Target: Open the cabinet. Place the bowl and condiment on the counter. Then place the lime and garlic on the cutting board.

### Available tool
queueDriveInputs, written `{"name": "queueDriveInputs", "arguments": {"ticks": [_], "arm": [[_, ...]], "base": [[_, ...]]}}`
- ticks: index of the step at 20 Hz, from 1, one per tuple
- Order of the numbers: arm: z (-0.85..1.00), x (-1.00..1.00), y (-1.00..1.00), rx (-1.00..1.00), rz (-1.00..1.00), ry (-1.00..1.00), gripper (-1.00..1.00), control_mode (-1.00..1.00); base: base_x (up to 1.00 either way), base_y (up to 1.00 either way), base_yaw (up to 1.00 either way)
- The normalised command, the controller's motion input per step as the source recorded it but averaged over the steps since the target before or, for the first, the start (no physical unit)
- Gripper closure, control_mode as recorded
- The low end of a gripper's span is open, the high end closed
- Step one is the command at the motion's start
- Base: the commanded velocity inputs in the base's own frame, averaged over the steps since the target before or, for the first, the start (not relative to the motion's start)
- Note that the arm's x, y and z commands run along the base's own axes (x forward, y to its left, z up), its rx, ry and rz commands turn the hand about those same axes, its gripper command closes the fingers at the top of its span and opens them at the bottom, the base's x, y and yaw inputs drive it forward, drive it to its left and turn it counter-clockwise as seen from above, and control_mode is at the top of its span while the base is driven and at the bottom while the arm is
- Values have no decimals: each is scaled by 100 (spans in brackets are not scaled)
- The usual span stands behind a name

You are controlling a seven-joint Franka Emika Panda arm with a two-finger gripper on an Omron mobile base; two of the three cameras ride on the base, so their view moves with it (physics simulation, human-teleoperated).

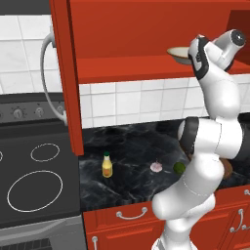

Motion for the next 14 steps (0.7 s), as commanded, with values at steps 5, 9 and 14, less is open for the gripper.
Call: {"name": "queueDriveInputs", "arguments": {"ticks": [5,9,14], "arm": [[-2,18,0,-2,0,2,-100,-100],[-1,19,0,-3,0,4,-100,-100],[0,20,4,-4,0,5,100,-100]], "base": [[0,0,0],[0,0,0],[0,0,0]]}}
